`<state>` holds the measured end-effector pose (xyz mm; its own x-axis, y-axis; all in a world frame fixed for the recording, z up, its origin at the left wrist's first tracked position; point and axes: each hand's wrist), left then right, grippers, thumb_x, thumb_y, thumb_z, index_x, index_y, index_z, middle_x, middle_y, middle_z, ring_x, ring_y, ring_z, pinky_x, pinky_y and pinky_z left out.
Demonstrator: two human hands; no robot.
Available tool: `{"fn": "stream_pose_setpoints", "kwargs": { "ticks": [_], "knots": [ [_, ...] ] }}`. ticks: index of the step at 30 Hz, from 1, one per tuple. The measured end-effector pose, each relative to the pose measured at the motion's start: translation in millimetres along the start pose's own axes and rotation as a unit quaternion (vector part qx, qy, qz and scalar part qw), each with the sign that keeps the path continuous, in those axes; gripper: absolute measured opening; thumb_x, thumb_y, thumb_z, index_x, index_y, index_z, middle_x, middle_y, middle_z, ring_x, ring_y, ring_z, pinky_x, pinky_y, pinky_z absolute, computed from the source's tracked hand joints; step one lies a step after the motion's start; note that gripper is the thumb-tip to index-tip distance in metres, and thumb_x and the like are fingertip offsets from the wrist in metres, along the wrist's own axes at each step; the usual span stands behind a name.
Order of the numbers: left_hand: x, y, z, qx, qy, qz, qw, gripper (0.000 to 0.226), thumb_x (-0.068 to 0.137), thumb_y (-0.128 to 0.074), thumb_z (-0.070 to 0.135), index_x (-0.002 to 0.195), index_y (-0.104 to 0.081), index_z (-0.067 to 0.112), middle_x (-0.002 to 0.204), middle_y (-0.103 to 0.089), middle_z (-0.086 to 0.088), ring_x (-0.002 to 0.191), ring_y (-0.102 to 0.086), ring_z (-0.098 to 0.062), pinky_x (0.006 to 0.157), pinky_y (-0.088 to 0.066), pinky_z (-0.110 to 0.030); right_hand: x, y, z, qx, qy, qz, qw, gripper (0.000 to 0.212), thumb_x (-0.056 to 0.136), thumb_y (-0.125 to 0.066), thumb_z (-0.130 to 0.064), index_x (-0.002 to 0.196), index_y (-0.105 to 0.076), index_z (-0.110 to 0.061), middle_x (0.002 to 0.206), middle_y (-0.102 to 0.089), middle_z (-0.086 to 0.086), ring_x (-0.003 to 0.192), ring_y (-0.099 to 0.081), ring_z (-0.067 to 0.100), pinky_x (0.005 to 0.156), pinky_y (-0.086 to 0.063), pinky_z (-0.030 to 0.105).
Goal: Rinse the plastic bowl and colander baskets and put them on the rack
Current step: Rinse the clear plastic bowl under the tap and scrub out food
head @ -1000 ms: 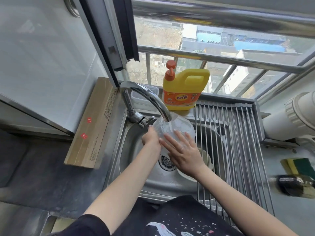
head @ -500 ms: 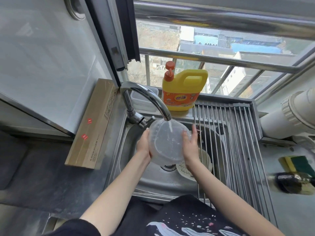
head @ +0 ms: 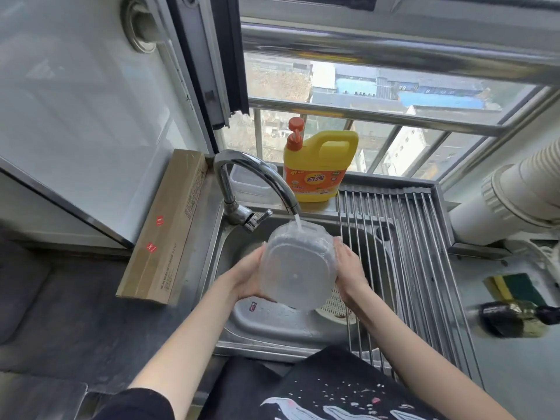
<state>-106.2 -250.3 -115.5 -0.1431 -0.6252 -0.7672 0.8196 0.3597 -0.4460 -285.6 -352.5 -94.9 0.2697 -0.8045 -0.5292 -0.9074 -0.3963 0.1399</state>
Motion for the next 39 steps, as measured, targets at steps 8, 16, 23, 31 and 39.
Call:
{"fn": "stream_pose_setpoints", "kwargs": {
  "ticks": [8,16,23,31,39],
  "knots": [
    [-34.4,6.8,-6.8,0.036,0.122,-0.095,0.987,0.106,0.063,-0.023,0.095,0.138,-0.05,0.024,0.144,-0.046,-0.015,0.131,-0.04,-0.044,0.093,-0.042,-0.062,-22.6,10.7,-2.8,-0.068,0.012,-0.009,0.998,0.035,0.101,-0.038,-0.037,0.092,-0.067,-0.02,0.097,-0.07,0.004,0.09,-0.063,0.021,0.084,-0.05,0.04],
    [-35.9,-15.0,-23.6,-0.076,-0.097,0.015,0.992,0.049,0.092,-0.044,0.056,0.097,-0.07,0.015,0.087,-0.074,-0.006,0.079,-0.07,-0.02,0.073,-0.054,-0.033,-34.7,9.0,29.1,0.128,-0.184,-0.023,0.974,0.012,0.093,-0.048,-0.01,0.086,-0.058,-0.01,0.071,-0.058,0.007,0.065,-0.054,0.024,0.054,-0.048,0.03],
    [-23.0,-44.2,-10.1,0.008,-0.111,0.078,0.991,0.047,0.066,-0.078,0.049,0.089,-0.07,0.009,0.079,-0.068,-0.009,0.068,-0.064,-0.022,0.07,-0.052,-0.031,-47.5,42.9,3.6,-0.046,0.025,-0.211,0.976,0.072,0.071,-0.056,-0.07,0.131,-0.047,-0.03,0.125,-0.054,-0.002,0.112,-0.057,0.02,0.093,-0.051,0.042],
    [-35.0,-61.5,-9.6,0.141,-0.048,0.06,0.987,0.062,0.08,-0.058,0.065,0.123,-0.056,0.021,0.122,-0.063,-0.011,0.103,-0.065,-0.028,0.082,-0.057,-0.043,-35.7,69.1,16.7,0.162,-0.073,-0.119,0.977,0.049,0.093,-0.048,-0.05,0.121,-0.058,-0.011,0.115,-0.062,0.02,0.099,-0.062,0.036,0.075,-0.056,0.048],
    [-14.9,-109.7,-5.8,0.124,-0.072,0.031,0.989,0.054,0.097,-0.048,0.038,0.141,-0.039,0.009,0.122,-0.059,-0.016,0.11,-0.062,-0.032,0.1,-0.049,-0.045,-5.3,107.9,1.4,0.156,-0.061,0.08,0.983,0.055,0.086,-0.058,-0.054,0.118,-0.054,-0.009,0.112,-0.059,0.012,0.099,-0.06,0.032,0.083,-0.054,0.052]
  ]
}}
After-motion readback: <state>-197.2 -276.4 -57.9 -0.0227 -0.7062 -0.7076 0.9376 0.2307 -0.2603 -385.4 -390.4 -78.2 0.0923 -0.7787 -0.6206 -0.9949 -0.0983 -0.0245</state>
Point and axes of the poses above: each hand's wrist, its own x-axis towards the middle knuckle, its own y-axis out of the back of the hand, z = x × y
